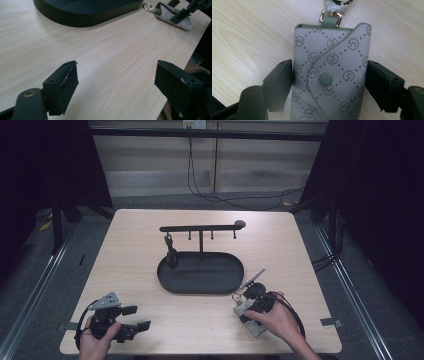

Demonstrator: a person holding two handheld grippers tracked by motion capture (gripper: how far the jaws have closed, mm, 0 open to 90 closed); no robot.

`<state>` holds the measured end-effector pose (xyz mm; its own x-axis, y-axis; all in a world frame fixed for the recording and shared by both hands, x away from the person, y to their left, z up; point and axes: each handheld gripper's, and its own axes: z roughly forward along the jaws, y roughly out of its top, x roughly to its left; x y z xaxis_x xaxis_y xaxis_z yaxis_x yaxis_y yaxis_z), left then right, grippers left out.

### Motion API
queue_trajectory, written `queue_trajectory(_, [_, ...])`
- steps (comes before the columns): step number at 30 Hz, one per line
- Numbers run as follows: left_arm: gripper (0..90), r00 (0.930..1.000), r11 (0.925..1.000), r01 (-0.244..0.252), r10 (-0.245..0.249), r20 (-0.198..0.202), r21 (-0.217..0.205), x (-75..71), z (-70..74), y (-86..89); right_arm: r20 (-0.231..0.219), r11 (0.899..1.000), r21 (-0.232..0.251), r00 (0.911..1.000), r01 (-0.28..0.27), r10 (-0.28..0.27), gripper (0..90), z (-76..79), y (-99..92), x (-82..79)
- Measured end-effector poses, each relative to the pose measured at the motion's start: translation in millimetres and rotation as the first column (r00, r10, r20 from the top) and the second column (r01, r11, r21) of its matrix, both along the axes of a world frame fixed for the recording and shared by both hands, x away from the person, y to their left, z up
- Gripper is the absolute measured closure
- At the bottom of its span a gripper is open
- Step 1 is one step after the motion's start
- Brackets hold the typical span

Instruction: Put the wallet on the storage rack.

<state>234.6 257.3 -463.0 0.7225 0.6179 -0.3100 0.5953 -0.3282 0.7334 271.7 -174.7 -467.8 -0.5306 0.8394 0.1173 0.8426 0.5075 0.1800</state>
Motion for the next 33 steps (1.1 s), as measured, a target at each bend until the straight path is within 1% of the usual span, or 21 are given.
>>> queue_trajectory(2, [18.6, 1.0, 1.0, -0.004, 0.004, -0.004, -0.004, 0.1, -0.2, 0.0, -0.005, 1.0, -0.005, 1.0, 0.004, -0.004, 26.4, 0.1, 0.5, 0.7])
queue_trajectory(5, [18.7, 1.0, 1.0, 0.004, -0.004, -0.001, 0.003, 0.2, 0.0, 0.3, -0.013, 1.0, -0.025, 0.9999, 0.004, -0.005, 29.2, 2.0, 3.2, 1.2])
queue_trajectory(7, [18.6, 1.0, 1.0, 0.0, 0.0, -0.002, 0.001, 0.0, 0.0, 0.1, -0.019, 0.999, -0.035, 0.9998, 0.006, -0.007, 30.7, 3.3, 3.8, 2.2])
queue_trajectory(9, [18.6, 1.0, 1.0, 0.002, -0.002, -0.003, 0.001, 0.2, -0.1, 0.5, -0.023, 0.999, -0.034, 0.9997, 0.007, -0.008, 31.8, 3.9, 3.5, 2.8])
queue_trajectory(13, [18.6, 1.0, 1.0, 0.001, -0.001, -0.005, 0.001, 0.1, -0.1, 0.2, -0.03, 0.999, -0.048, 0.9995, 0.007, -0.009, 32.9, 6.1, 3.2, 2.8])
queue_trajectory(15, [18.7, 1.0, 1.0, 0.0, 0.0, 0.006, -0.003, -0.7, 0.9, 0.2, -0.028, 0.998, -0.056, 0.9996, -0.001, -0.001, 33.1, 6.7, 3.0, 2.5])
queue_trajectory(16, [18.7, 0.9999, 1.0, 0.005, -0.005, 0.011, 0.001, -0.7, 1.1, -0.1, -0.032, 0.998, -0.058, 0.9995, 0.003, -0.005, 33.3, 7.0, 3.4, 2.2])
queue_trajectory(17, [18.7, 0.9999, 0.9999, 0.01, -0.01, 0.008, 0.005, -0.4, 1.0, -0.2, -0.03, 0.998, -0.06, 0.9995, 0.0, -0.001, 33.3, 7.3, 3.1, 2.2])
queue_trajectory(20, [18.7, 1.0, 1.0, 0.004, -0.004, 0.0, 0.004, 0.1, 0.2, 0.2, -0.045, 0.998, -0.065, 0.999, -0.007, 0.004, 33.6, 9.2, 3.1, 2.4])
queue_trajectory(21, [18.6, 1.0, 1.0, 0.002, -0.002, -0.005, 0.002, 0.2, -0.1, 0.3, -0.049, 0.998, -0.064, 0.9988, -0.007, 0.004, 33.6, 10.4, 3.3, 2.4])
queue_trajectory(24, [18.7, 1.0, 1.0, 0.004, -0.004, 0.002, 0.005, 0.3, 0.4, 0.9, -0.055, 0.999, -0.05, 0.9984, -0.014, 0.011, 33.7, 14.6, 3.3, 3.0])
queue_trajectory(28, [18.6, 0.9999, 0.9999, 0.009, -0.009, -0.006, 0.01, 0.3, 0.0, -0.1, -0.071, 0.998, -0.062, 0.9971, -0.032, 0.028, 33.7, 16.5, 5.4, 3.6])
queue_trajectory(32, [18.7, 0.9999, 0.9999, 0.01, -0.01, -0.005, 0.012, 0.6, 0.1, -0.2, -0.087, 0.997, -0.065, 0.9954, -0.045, 0.039, 33.7, 18.5, 5.0, 3.8])
queue_trajectory(33, [18.7, 0.9999, 0.9998, 0.011, -0.011, -0.001, 0.014, 0.9, 0.3, 0.0, -0.088, 0.997, -0.071, 0.9955, -0.041, 0.035, 33.8, 20.4, 4.6, 3.6])
